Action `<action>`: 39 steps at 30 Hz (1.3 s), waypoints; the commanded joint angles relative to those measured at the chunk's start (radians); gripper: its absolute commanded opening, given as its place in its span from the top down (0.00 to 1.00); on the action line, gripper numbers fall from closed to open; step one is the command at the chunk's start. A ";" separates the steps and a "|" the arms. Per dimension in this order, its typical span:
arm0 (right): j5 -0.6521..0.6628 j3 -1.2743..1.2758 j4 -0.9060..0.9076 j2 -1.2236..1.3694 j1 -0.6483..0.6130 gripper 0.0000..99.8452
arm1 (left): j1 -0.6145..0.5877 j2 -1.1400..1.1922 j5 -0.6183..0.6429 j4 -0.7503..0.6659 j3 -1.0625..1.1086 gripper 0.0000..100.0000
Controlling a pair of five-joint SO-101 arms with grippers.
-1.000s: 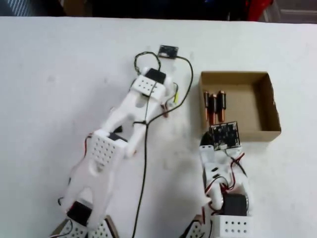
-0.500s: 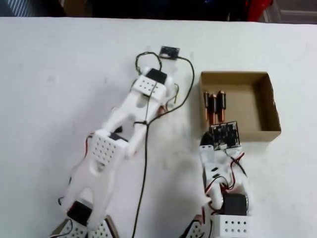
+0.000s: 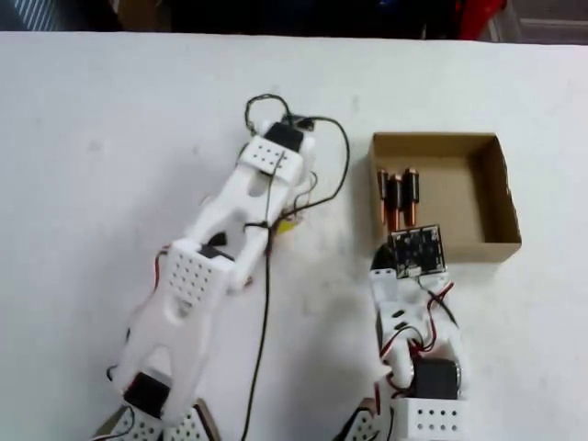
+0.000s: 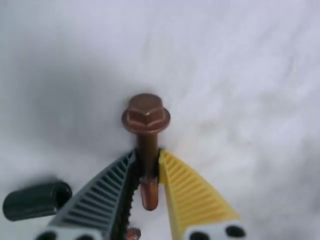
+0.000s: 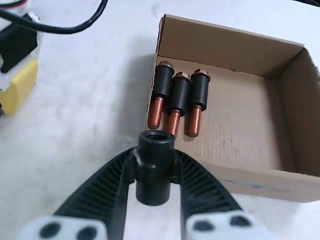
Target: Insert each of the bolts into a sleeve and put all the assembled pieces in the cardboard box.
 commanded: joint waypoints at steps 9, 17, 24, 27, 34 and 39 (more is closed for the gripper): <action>-0.002 -0.040 -0.027 -0.016 0.008 0.98 | -0.024 -0.008 -0.055 -0.032 0.000 0.92; -0.002 -0.040 -0.027 -0.016 0.008 0.98 | -0.033 -0.004 -0.055 -0.063 0.000 0.82; -0.002 -0.040 -0.027 -0.016 0.008 0.98 | -0.033 -0.007 -0.055 -0.087 0.000 0.79; -0.002 -0.040 -0.025 -0.016 0.008 0.98 | -0.033 -0.005 -0.055 -0.133 0.000 0.79; -0.002 -0.040 -0.024 -0.016 0.008 0.98 | -0.033 0.001 -0.055 -0.201 0.000 0.79; -0.002 -0.040 -0.024 -0.016 0.008 0.98 | -0.033 0.001 -0.055 -0.227 0.000 0.79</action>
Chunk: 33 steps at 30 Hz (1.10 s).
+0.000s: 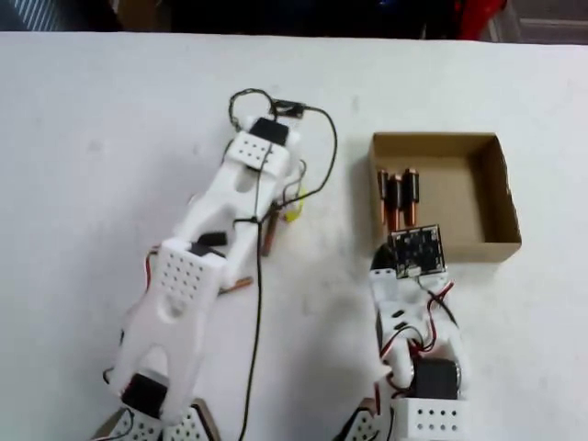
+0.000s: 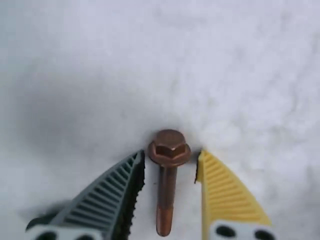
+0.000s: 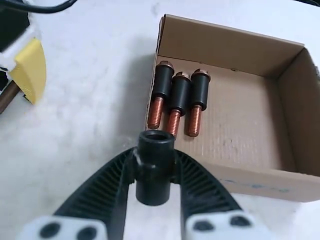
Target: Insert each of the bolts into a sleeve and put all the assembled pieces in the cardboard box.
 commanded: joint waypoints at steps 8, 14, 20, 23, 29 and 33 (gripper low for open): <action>-0.002 -0.040 -0.024 -0.016 0.008 0.98 | 0.007 0.005 -0.002 -0.081 -0.003 0.79; -0.002 -0.038 -0.022 -0.016 0.008 0.98 | 0.007 0.005 -0.008 -0.080 -0.003 0.91; -0.002 -0.038 -0.022 -0.016 0.008 0.98 | 0.007 0.005 -0.008 -0.080 -0.003 0.97; -0.002 -0.038 -0.022 -0.016 0.008 0.98 | 0.007 0.005 -0.008 -0.080 -0.003 0.97; -0.002 -0.038 -0.022 -0.016 0.008 0.98 | 0.007 0.005 -0.008 -0.080 -0.008 0.96; -0.002 -0.038 -0.022 -0.016 0.008 0.98 | 0.007 -0.004 -0.055 -0.057 -0.011 0.92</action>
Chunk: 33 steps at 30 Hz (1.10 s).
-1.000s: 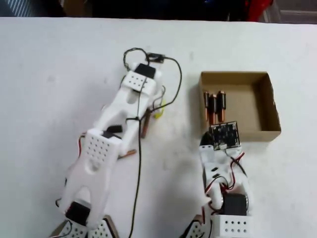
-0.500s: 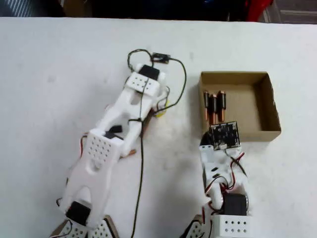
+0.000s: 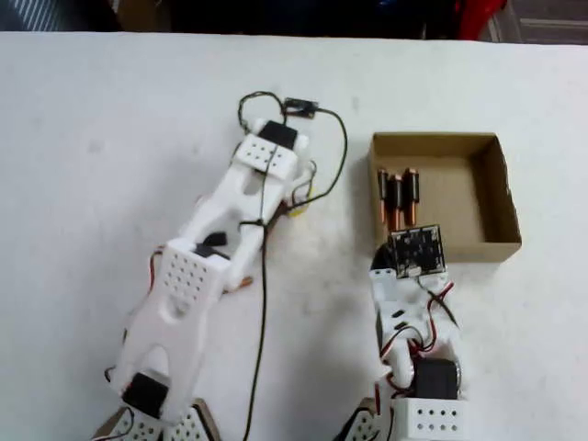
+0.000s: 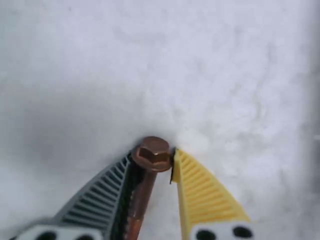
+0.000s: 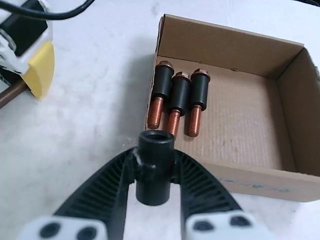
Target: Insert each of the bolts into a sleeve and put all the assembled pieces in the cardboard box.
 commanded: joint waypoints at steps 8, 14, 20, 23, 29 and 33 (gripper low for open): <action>-0.002 -0.038 -0.022 -0.016 0.007 0.98 | -0.008 -0.004 -0.089 0.006 -0.012 0.87; -0.002 -0.038 -0.022 -0.016 0.007 0.98 | 0.001 -0.004 -0.097 0.028 -0.014 0.87; -0.002 -0.038 -0.022 -0.016 0.007 0.98 | 0.002 -0.004 -0.199 0.057 -0.014 0.87; -0.002 -0.038 -0.022 -0.016 0.007 0.98 | 0.002 -0.004 -0.201 0.057 -0.014 0.87; -0.002 -0.038 -0.022 -0.016 0.007 0.98 | 0.007 -0.004 -0.201 0.060 -0.014 0.85; -0.002 -0.038 -0.022 -0.016 0.007 0.98 | 0.005 -0.004 -0.201 0.064 -0.014 0.76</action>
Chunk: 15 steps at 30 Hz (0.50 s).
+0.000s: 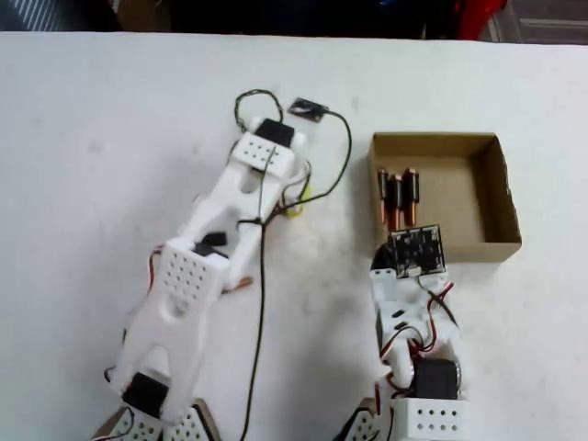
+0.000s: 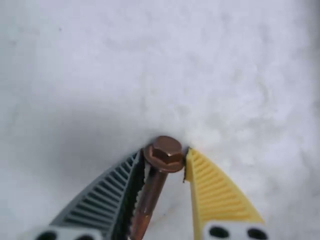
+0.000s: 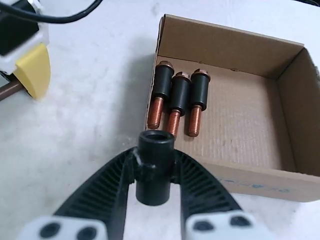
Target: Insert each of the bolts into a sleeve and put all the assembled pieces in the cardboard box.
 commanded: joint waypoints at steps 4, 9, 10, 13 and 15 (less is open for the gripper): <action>-0.002 -0.038 -0.022 -0.016 0.007 0.98 | 0.019 -0.005 -0.011 0.058 -0.002 0.73; -0.002 -0.038 -0.022 -0.016 0.007 0.98 | 0.021 -0.005 -0.012 0.081 -0.002 0.73; -0.002 -0.038 -0.022 -0.016 0.007 0.98 | 0.021 -0.005 -0.012 0.091 -0.002 0.73; -0.002 -0.038 -0.022 -0.016 0.007 0.98 | 0.021 -0.005 -0.074 0.095 -0.002 0.73; -0.002 -0.038 -0.022 -0.016 0.007 0.98 | 0.019 -0.005 -0.132 0.092 -0.002 0.73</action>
